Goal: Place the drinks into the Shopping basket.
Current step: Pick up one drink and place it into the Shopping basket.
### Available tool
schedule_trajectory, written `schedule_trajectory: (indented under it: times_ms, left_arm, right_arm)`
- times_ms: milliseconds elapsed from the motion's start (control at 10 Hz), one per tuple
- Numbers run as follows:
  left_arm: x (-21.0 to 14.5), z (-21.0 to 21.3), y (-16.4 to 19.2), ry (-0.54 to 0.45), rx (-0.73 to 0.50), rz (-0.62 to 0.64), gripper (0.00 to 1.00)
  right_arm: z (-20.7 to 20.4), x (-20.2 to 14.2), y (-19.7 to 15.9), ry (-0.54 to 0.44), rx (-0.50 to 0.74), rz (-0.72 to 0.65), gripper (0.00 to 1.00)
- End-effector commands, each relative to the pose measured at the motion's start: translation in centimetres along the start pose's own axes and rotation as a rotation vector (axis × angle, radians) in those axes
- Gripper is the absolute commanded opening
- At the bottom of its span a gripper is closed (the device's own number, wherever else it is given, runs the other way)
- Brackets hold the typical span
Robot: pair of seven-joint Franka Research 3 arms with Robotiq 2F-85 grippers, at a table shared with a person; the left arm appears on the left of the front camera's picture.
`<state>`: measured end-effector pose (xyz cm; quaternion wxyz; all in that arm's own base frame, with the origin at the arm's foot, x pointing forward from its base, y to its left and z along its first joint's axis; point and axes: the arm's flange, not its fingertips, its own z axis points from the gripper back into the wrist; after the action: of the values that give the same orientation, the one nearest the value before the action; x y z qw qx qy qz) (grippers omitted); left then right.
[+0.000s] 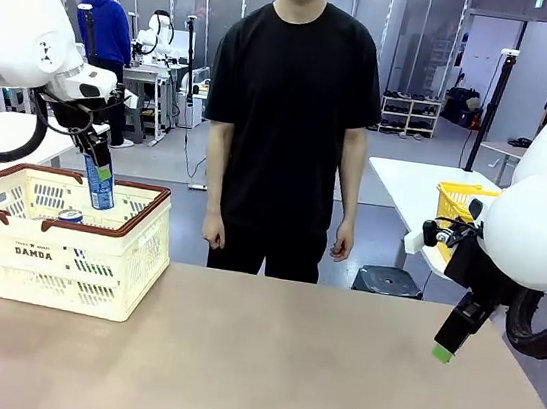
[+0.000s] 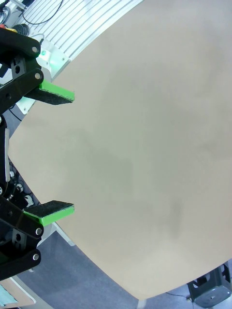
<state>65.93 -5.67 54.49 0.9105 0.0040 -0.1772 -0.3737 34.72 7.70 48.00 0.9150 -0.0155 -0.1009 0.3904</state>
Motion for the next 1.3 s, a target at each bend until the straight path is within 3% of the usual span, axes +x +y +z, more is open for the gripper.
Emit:
schedule_trajectory:
  times_ms: [0, 300, 600, 1200]
  left_arm:
    - [-1.2, -1.0, -1.2, -0.052, 0.016, 0.009, 0.58]
    - [-2.3, -4.1, -2.6, -0.017, 0.023, 0.016, 0.58]
    - [-3.2, -7.2, -3.3, -0.058, 0.041, 0.052, 0.58]
    - [-3.7, -10.4, -3.8, -0.046, 0.035, 0.085, 0.58]
  right_arm:
    - [0.1, 0.2, -0.1, 0.008, -0.003, -0.002, 1.0]
    - [0.1, 0.2, -0.1, 0.008, -0.003, -0.002, 1.0]
    - [0.1, 0.2, -0.1, 0.008, -0.003, -0.002, 1.0]
    - [0.1, 0.2, -0.1, 0.008, -0.003, -0.002, 1.0]
